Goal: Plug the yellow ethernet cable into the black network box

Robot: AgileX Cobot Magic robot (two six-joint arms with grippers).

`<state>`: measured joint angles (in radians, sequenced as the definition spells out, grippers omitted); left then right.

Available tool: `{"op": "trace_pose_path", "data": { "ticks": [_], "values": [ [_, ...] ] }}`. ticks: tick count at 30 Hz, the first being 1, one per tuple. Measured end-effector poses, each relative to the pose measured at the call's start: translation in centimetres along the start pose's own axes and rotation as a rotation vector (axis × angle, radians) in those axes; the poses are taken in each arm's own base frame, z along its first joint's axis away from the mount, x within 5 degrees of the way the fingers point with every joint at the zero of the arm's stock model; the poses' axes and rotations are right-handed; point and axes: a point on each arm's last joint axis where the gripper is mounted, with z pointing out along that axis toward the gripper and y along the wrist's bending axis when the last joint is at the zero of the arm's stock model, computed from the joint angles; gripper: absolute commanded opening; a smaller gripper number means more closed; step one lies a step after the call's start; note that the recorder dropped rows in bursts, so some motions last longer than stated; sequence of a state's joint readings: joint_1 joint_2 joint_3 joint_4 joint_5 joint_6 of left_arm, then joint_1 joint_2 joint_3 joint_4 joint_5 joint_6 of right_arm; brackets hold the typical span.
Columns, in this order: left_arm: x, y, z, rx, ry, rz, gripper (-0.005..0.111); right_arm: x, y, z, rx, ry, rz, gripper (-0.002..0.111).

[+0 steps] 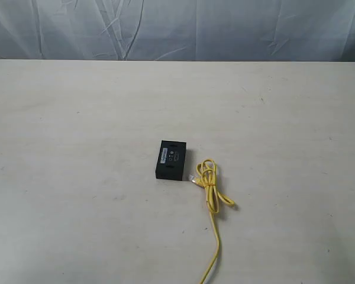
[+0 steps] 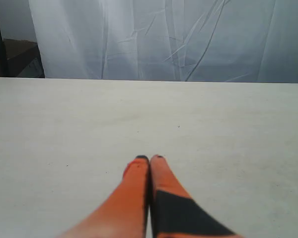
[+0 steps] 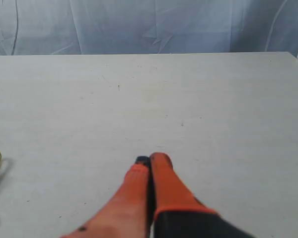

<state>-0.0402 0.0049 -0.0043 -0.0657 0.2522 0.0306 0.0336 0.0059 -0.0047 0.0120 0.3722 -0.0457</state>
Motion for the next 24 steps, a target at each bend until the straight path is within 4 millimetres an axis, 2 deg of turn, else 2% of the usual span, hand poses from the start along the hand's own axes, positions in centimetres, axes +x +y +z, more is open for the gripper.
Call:
{"op": "trace_pose_path", "data": {
  "ticks": [24],
  "values": [
    [0.00,0.00,0.00,0.000,0.000,0.000,0.000,-0.31,-0.07,-0.01,0.008,-0.034,-0.017,-0.001]
  ]
}}
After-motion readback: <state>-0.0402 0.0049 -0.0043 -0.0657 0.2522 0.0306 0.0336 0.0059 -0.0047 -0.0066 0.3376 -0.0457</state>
